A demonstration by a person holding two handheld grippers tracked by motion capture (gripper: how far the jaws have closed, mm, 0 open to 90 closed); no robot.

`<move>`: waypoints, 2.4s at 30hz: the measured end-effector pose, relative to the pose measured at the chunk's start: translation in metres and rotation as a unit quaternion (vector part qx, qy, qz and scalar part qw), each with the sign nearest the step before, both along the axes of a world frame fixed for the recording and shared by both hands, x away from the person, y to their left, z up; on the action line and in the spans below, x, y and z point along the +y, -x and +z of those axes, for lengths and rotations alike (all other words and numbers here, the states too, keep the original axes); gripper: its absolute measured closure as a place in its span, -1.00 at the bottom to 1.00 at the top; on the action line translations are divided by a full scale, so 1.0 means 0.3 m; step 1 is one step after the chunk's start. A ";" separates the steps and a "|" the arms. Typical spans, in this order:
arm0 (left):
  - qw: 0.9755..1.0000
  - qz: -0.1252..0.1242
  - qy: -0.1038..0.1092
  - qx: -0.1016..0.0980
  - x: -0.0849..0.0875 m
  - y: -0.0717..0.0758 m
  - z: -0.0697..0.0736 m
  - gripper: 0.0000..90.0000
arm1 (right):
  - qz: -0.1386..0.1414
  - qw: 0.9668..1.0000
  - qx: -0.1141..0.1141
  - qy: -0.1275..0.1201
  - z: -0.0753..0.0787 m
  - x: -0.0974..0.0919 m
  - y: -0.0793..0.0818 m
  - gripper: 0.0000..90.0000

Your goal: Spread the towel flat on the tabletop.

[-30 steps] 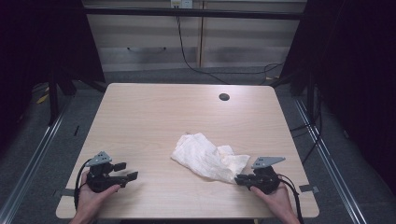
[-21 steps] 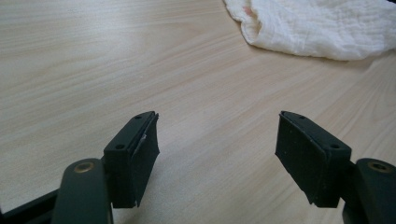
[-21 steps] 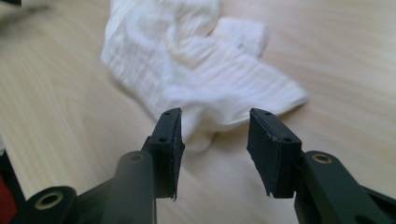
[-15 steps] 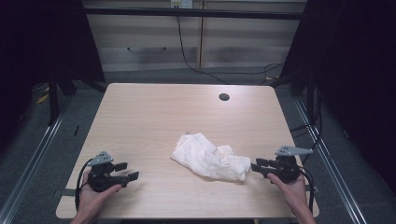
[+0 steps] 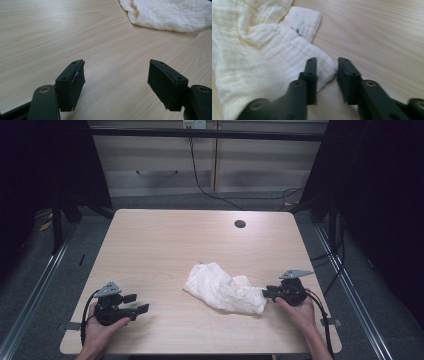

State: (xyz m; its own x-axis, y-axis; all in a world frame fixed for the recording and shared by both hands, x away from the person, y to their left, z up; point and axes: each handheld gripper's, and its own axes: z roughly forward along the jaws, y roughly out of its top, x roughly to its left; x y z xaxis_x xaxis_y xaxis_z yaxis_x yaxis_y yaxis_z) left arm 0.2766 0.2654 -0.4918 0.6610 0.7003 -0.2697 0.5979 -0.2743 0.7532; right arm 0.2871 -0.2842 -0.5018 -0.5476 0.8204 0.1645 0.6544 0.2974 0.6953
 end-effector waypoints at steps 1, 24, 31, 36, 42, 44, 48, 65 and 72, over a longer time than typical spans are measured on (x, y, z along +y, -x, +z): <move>1.000 0.000 0.002 0.001 -0.004 -0.001 0.001 -0.34 | 0.002 1.000 0.001 0.004 0.000 0.004 0.002 0.72; 0.993 -0.115 0.020 0.016 -0.399 -0.265 0.051 0.19 | 0.026 0.999 -0.009 -0.040 0.037 0.026 0.002 0.94; 0.992 -0.115 -0.004 0.044 -0.454 -0.293 -0.022 0.25 | 0.029 0.999 -0.014 -0.044 0.043 0.027 0.008 0.94; 0.990 -0.133 -0.024 0.036 -0.466 -0.273 -0.025 0.80 | 0.028 0.999 -0.013 -0.045 0.044 0.026 0.009 0.94; 0.990 -0.130 -0.023 0.041 -0.423 -0.244 -0.019 0.95 | 0.034 0.998 -0.016 -0.049 0.049 0.030 0.013 0.94; 0.991 -0.127 -0.022 0.040 -0.397 -0.223 -0.011 0.95 | 0.035 0.998 -0.016 -0.051 0.051 0.036 0.015 0.94; 0.991 -0.126 -0.020 0.040 -0.351 -0.184 -0.001 0.95 | 0.045 0.998 -0.014 -0.050 0.051 0.055 0.016 0.94; 0.990 -0.125 -0.012 0.063 -0.203 -0.017 0.011 0.66 | 0.102 0.993 -0.005 -0.056 0.054 0.171 0.029 0.95; 0.995 -0.095 -0.002 0.029 -0.238 -0.135 0.098 0.43 | 0.101 0.993 -0.001 -0.060 0.047 0.171 0.023 0.95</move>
State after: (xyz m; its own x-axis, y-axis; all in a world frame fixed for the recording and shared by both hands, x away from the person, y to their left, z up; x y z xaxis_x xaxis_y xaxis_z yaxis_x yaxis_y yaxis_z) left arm 0.3171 0.1941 -0.4624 0.7645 0.5660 -0.3086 0.5776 -0.3889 0.7177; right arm 0.2800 -0.2330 -0.4877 -0.6993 0.6683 0.2538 0.5889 0.3372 0.7345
